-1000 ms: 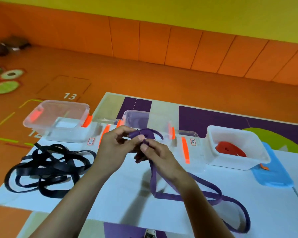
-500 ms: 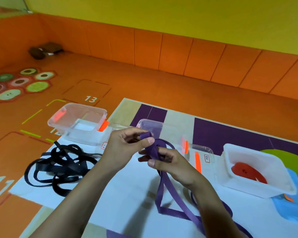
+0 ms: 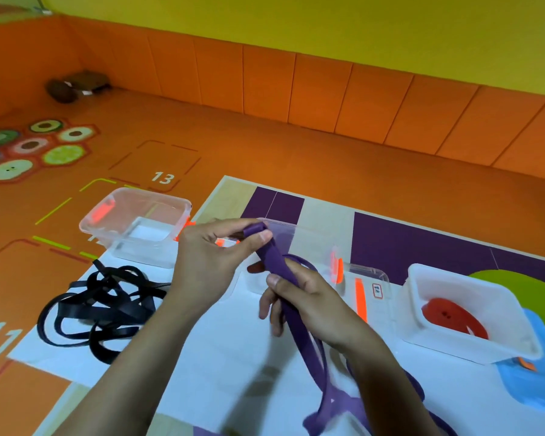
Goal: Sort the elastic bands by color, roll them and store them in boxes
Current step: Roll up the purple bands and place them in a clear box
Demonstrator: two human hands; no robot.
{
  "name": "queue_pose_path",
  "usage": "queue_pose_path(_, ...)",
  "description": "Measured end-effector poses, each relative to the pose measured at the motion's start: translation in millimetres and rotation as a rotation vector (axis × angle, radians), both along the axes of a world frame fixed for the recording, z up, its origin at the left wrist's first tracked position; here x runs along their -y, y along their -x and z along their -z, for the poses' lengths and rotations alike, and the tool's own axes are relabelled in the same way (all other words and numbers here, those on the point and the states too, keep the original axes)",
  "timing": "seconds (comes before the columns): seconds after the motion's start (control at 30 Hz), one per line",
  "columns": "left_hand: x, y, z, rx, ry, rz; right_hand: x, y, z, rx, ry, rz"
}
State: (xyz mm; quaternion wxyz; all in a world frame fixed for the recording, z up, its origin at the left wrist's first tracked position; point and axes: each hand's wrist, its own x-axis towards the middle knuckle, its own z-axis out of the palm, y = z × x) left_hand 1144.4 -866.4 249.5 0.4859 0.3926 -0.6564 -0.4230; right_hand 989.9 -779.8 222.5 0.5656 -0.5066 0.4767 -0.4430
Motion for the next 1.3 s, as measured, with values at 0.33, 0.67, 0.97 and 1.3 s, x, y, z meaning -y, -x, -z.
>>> queue_pose_path(0.33,0,16,82,0.505,0.793,-0.204,9,-7,23,-0.017,-0.260,0.355)
queue_pose_path(0.67,-4,-5,63,0.317,0.038,0.285,1,7,36,-0.181,-0.203,0.274)
queue_pose_path(0.97,-5,-16,30,0.415,0.104,0.413,-4,17,19,-0.611,0.031,0.065)
queue_pose_path(1.3,-11,-23,22,0.301,0.218,0.294,-11,33,37,-0.643,-0.046,0.157)
